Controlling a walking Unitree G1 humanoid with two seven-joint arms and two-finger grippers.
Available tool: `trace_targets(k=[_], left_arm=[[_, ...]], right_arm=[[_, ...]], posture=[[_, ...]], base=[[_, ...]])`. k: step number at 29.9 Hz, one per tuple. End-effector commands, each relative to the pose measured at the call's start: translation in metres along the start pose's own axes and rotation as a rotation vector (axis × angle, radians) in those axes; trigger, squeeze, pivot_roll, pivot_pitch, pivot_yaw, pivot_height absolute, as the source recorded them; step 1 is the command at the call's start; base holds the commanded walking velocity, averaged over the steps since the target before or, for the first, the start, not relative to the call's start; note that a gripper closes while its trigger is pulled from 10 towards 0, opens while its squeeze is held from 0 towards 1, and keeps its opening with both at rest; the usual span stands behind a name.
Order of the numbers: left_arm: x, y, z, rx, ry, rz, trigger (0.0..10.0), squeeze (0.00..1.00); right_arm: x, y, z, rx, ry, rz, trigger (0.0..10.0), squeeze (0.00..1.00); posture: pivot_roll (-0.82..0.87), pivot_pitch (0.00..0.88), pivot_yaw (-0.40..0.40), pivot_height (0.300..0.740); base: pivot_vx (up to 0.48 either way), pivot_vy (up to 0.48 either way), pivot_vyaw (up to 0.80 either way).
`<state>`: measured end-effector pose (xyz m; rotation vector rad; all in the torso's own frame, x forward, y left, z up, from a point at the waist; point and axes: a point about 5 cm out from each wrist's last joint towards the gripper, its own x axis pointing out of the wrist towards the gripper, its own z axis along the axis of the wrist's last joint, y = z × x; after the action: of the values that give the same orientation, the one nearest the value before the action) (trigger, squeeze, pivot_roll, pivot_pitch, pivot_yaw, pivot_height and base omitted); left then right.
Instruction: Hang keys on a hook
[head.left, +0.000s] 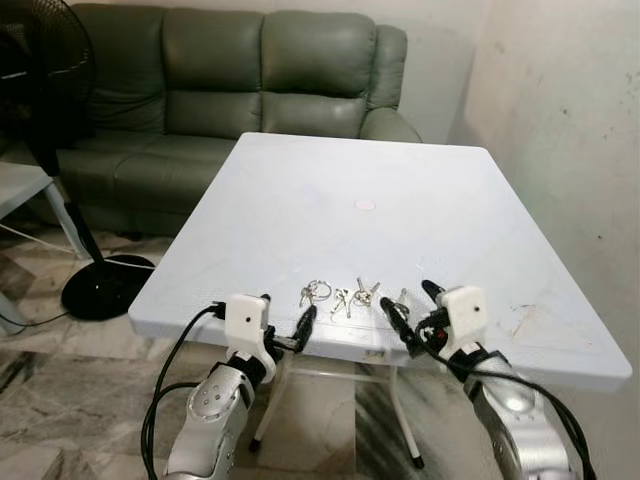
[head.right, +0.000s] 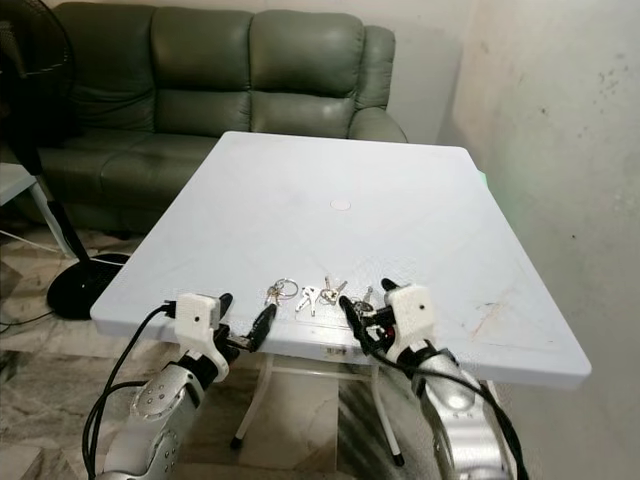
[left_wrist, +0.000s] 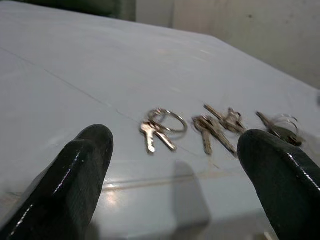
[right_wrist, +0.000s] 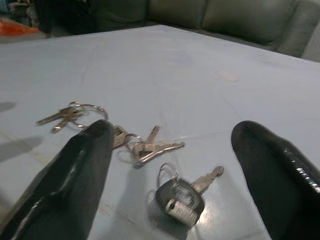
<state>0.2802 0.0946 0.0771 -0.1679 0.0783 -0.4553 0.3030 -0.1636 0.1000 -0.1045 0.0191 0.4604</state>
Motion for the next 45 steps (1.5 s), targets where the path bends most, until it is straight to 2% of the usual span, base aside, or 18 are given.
trace_targets(k=[1, 11, 15, 16, 17, 19, 20, 21, 22, 30, 31, 32, 33, 34, 35, 45], left_arm=[[-0.001, -0.005, 0.004, 0.023, 0.0, -0.035, 10.0, 0.0], [-0.004, -0.009, 0.006, 0.034, 0.009, -0.062, 10.0, 0.0], [-0.004, -0.009, 0.008, 0.039, 0.009, -0.065, 10.0, 0.0], [-0.003, -0.009, 0.008, 0.036, 0.008, -0.063, 10.0, 0.0], [-0.003, -0.009, 0.008, 0.033, 0.007, -0.062, 10.0, 0.0], [-0.003, -0.009, 0.008, 0.033, 0.008, -0.062, 10.0, 0.0], [-0.003, -0.009, 0.008, 0.034, 0.008, -0.061, 10.0, 0.0], [-0.002, -0.01, 0.009, 0.034, 0.008, -0.061, 10.0, 0.0], [-0.002, -0.01, 0.009, 0.033, 0.008, -0.06, 10.0, 0.0], [-0.003, -0.011, 0.009, 0.031, 0.011, -0.058, 10.0, 0.0], [-0.003, -0.011, 0.009, 0.03, 0.013, -0.055, 10.0, 0.0], [-0.003, -0.011, 0.009, 0.027, 0.012, -0.056, 10.0, 0.0], [-0.003, -0.011, 0.009, 0.029, 0.012, -0.055, 10.0, 0.0], [-0.003, -0.011, 0.009, 0.032, 0.012, -0.055, 10.0, 0.0], [-0.003, -0.011, 0.009, 0.031, 0.012, -0.053, 10.0, 0.0], [-0.003, -0.012, 0.008, 0.024, 0.013, -0.048, 10.0, 0.0]], right_arm=[[0.006, -0.002, -0.001, -0.002, 0.016, 0.05, 10.0, 0.0], [0.02, -0.006, -0.004, 0.004, 0.062, 0.191, 10.0, 0.0], [0.021, -0.009, -0.004, -0.001, 0.065, 0.201, 10.0, 0.0], [0.021, -0.012, -0.004, -0.008, 0.062, 0.195, 6.1, 0.0], [0.021, -0.014, -0.004, -0.014, 0.066, 0.181, 4.7, 0.0], [0.021, -0.015, -0.005, -0.009, 0.067, 0.176, 4.8, 0.0], [0.021, -0.016, -0.005, -0.005, 0.064, 0.178, 0.0, 0.0], [0.021, -0.016, -0.005, -0.014, 0.069, 0.177, 3.3, 0.0], [0.021, -0.017, -0.006, -0.027, 0.08, 0.171, 10.0, 0.0], [0.021, -0.019, -0.01, -0.039, 0.094, 0.195, 10.0, 0.0], [0.021, -0.02, -0.011, -0.047, 0.101, 0.197, 5.3, 0.0], [0.02, -0.019, -0.011, -0.05, 0.098, 0.207, 5.3, 0.0], [0.02, -0.019, -0.012, -0.051, 0.098, 0.215, 1.8, 0.0], [0.019, -0.019, -0.012, -0.053, 0.1, 0.222, 1.8, 0.0], [0.018, -0.019, -0.013, -0.048, 0.096, 0.239, 0.0, 0.0], [0.016, -0.022, -0.014, -0.038, 0.09, 0.252, 0.0, 0.0]], posture=[[-0.02, 0.022, -0.031, 0.74], [0.0, 0.053, -0.033, 0.74], [0.01, 0.054, -0.033, 0.74], [0.0, 0.055, -0.034, 0.74], [0.0, 0.055, -0.034, 0.74], [0.0, 0.055, -0.034, 0.74], [0.0, 0.055, -0.035, 0.74], [0.0, 0.055, -0.035, 0.74], [0.0, 0.055, -0.035, 0.74], [0.01, 0.06, -0.037, 0.74], [0.01, 0.06, -0.037, 0.74], [0.01, 0.063, -0.04, 0.74], [0.01, 0.063, -0.04, 0.74], [0.01, 0.062, -0.041, 0.74], [0.01, 0.063, -0.042, 0.74], [0.01, 0.061, -0.043, 0.74]], base=[[0.0, 0.0, 0.0], [0.0, 0.0, 0.0], [0.0, 0.0, 0.0], [0.0, 0.0, 0.0], [0.0, 0.0, 0.0], [0.0, 0.0, 0.0], [0.0, 0.0, 0.0], [0.0, 0.0, 0.0], [0.0, 0.0, 0.0], [0.0, 0.0, 0.0], [0.0, 0.0, 0.0], [0.0, 0.0, 0.0], [0.0, 0.0, 0.0], [0.0, 0.0, 0.0], [0.0, 0.0, 0.0], [0.0, 0.0, 0.0]])
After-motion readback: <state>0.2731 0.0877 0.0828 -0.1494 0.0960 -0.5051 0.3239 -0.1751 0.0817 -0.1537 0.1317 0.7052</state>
